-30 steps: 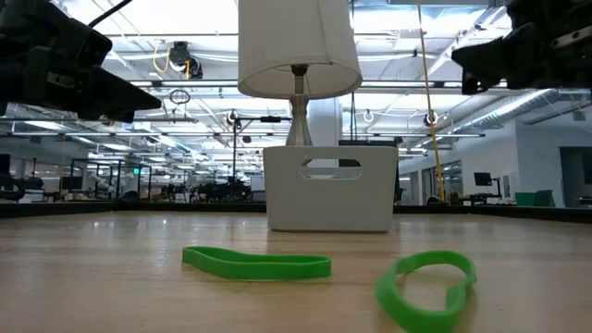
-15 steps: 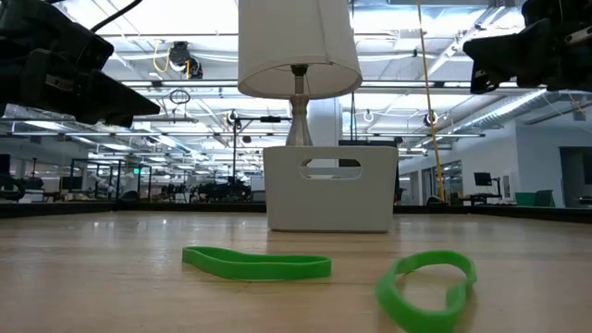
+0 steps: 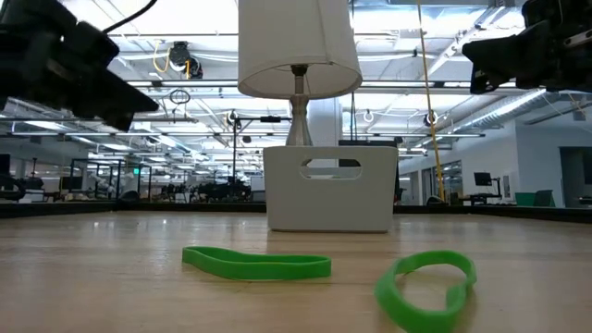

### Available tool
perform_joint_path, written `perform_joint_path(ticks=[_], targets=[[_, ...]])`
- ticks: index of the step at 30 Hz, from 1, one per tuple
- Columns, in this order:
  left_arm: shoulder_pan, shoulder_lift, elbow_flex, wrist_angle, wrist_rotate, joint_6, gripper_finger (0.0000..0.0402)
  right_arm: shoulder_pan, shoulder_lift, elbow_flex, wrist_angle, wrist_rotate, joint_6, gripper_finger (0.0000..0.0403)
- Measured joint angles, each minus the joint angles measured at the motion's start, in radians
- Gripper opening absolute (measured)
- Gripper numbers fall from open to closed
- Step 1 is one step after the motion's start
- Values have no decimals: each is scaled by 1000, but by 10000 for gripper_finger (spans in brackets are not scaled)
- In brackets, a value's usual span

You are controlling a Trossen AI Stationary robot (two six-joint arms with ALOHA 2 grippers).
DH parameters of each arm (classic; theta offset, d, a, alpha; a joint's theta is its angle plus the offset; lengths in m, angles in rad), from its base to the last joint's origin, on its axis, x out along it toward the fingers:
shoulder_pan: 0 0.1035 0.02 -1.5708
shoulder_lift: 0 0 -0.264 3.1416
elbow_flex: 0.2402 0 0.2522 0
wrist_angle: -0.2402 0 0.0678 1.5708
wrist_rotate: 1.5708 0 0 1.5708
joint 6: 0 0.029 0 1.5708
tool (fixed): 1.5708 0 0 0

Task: Pick and place rubber bands into bin
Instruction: Put the green rubber band into the gray bin

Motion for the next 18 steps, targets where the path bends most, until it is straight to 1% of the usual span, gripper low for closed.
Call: perform_joint_path(ticks=[2, 4, 6, 11, 14, 18], targets=[[-25, 13, 32, -27, 42, -12, 6, 0, 0, 0, 1, 0, -9, 0], [-70, 41, 67, -34, 82, 0, 6, 0, 0, 0, 0, 0, -10, 0], [-122, 83, 107, -34, 81, 13, 4, 0, 0, 0, 0, 0, -11, 0], [-244, 252, 260, -36, -29, 5, 5, 0, 0, -1, -9, 0, -15, 0], [-307, 399, 365, -60, -82, 26, 3, 0, 0, -1, -8, 0, -16, 0], [-381, 628, 514, -134, -195, 25, 4, 0, 0, -2, -8, 0, -12, 0]])
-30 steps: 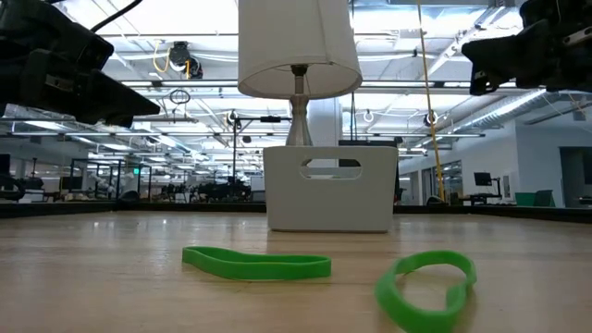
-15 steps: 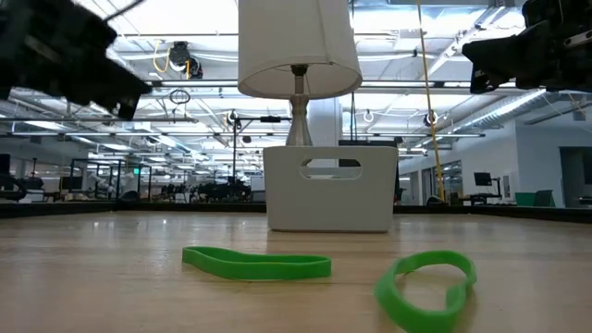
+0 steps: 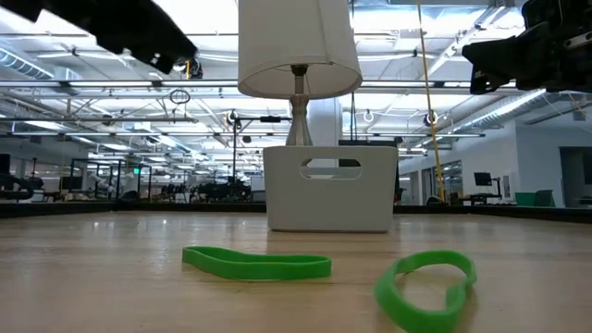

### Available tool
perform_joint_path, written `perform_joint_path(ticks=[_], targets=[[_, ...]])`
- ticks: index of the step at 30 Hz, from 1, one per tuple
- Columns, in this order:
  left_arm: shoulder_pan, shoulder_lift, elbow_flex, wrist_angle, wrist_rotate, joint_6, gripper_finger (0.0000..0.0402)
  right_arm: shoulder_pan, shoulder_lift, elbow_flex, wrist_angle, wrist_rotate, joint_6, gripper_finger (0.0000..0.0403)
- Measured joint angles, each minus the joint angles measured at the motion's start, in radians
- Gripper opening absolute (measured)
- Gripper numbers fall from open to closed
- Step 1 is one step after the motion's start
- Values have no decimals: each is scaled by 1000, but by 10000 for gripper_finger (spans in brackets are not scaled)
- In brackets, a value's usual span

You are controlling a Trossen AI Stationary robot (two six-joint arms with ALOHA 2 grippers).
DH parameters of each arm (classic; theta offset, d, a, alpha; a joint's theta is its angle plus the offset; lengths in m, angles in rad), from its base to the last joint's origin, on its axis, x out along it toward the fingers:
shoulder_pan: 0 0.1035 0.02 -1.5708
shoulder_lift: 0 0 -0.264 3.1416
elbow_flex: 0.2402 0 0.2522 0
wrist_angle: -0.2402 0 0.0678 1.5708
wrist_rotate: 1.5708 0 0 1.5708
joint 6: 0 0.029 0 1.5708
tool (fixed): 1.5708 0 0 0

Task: Pick and place rubber bands into bin
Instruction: Put the green rubber band into the gray bin

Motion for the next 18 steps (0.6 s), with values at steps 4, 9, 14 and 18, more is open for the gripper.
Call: perform_joint_path(ticks=[4, 9, 14, 18], targets=[[-49, 233, 146, -70, -72, -16, 5, 0, 0, 0, 0, 0, 0, 0], [-101, 461, 310, -126, -46, 11, 6, 0, 0, 0, 0, 0, -6, 0], [-156, 602, 425, -153, 0, 60, 34, 0, 0, 0, 1, 0, 1, 0], [-198, 681, 486, -137, 2, 45, 89, 0, 1, 0, 1, 0, 12, 0]])
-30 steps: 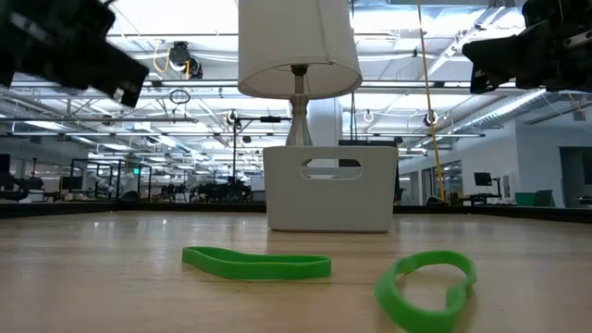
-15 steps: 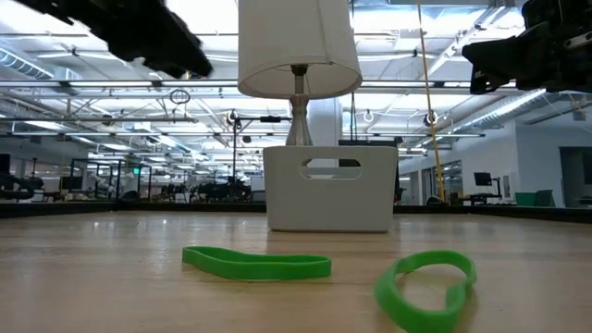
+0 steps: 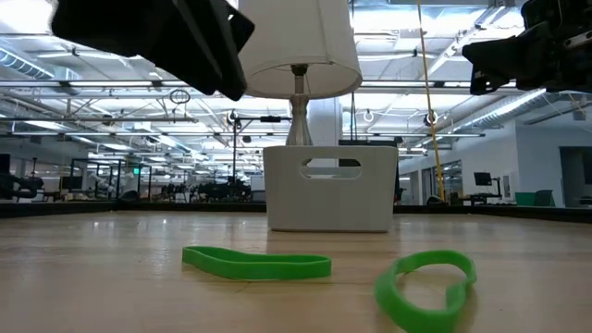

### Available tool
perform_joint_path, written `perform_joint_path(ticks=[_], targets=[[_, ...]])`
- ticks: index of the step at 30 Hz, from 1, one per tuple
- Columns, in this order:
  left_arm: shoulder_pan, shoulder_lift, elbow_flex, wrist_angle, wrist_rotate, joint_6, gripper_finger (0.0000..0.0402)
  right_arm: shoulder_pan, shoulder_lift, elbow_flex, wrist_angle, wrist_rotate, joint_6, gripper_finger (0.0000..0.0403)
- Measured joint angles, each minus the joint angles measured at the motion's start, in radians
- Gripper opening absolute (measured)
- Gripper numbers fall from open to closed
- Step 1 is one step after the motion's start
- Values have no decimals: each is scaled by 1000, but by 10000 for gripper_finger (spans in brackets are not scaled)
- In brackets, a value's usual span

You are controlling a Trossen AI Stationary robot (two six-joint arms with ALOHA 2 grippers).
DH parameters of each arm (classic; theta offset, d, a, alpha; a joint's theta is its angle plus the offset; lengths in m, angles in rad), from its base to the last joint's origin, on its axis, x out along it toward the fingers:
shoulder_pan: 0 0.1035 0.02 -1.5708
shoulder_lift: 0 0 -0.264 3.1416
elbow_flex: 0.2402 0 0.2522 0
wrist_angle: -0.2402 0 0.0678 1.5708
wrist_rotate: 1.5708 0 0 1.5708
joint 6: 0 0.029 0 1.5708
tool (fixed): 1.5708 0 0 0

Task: Pick and place rubber bands into bin
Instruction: Put the green rubber band into the gray bin

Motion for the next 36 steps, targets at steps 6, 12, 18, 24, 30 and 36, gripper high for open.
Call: perform_joint_path(ticks=[6, 12, 18, 24, 30, 36], targets=[[-27, 120, 48, 71, -2, -39, 202, 0, 0, 0, 1, 0, 1, 0], [-15, 211, 48, 120, 12, -43, 287, 0, 0, 0, 0, 0, 16, 0], [6, 257, 48, 121, 82, -106, 305, 0, 0, 0, -2, 0, 15, 0], [6, 295, 53, 111, 96, -120, 268, 0, 0, 0, 0, 0, 5, 0], [3, 294, 53, 89, 98, -121, 166, 0, 0, 0, 0, 0, 4, 0], [3, 286, 51, 85, 103, -102, 25, 0, 0, 0, 0, 0, -1, 0]])
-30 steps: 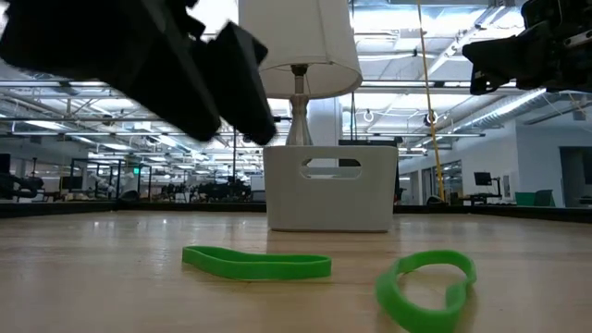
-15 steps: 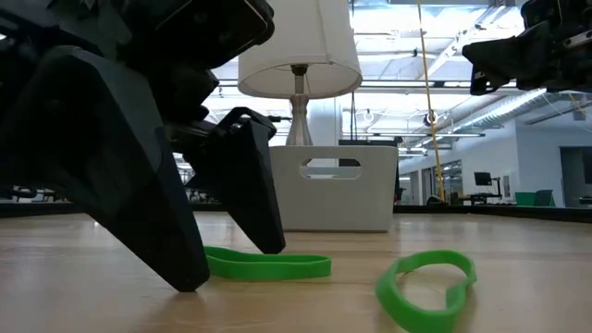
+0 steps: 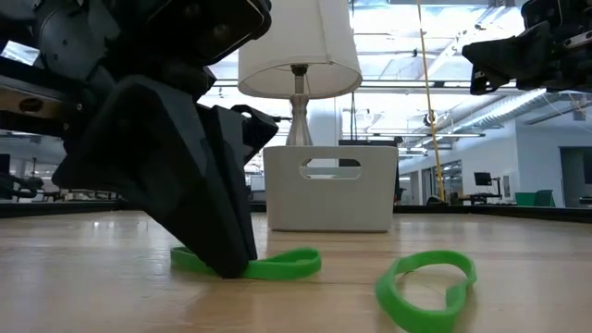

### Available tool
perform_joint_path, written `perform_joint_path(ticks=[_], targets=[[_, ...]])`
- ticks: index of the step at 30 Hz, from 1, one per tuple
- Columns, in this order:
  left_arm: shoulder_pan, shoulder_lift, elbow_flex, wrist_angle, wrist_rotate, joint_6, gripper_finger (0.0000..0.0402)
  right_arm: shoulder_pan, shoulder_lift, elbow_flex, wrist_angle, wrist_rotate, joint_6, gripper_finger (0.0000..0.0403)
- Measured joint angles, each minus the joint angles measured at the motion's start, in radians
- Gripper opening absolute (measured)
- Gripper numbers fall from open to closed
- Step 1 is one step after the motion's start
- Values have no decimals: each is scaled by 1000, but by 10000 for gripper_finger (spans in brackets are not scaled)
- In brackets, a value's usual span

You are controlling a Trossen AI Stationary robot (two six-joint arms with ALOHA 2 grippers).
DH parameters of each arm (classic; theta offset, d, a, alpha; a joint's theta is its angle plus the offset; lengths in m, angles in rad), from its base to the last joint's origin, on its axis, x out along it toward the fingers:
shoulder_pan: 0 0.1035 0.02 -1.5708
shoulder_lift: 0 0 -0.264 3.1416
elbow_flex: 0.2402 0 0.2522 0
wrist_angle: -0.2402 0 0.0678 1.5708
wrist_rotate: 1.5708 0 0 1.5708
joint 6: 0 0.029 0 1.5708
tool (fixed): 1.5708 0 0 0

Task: Pick and place rubber bands into bin
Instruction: Put the green rubber band into the gray bin

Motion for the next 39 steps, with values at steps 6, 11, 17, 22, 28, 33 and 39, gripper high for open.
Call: perform_joint_path(ticks=[6, 11, 17, 22, 28, 33, 39], targets=[[-7, -48, -6, -35, -26, 56, 11, 0, 0, 0, 0, 0, 8, 0], [-14, -229, -6, -141, -187, 127, 8, 0, 0, 0, 0, 0, 12, 0], [-21, -463, -7, -291, -320, 209, 4, 0, 0, 0, 0, 0, 13, 0], [-13, -653, -83, -290, -379, 263, 3, 0, 0, 0, 0, 0, 17, 0], [28, -906, -365, -43, -370, 273, 3, 0, 0, 0, -1, 0, 21, 0], [64, -1062, -632, 277, -334, 282, 3, 0, 0, 0, 0, 0, 21, 0], [128, -1185, -850, 490, -292, 256, 3, 0, 0, 0, 0, 2, 21, 0]])
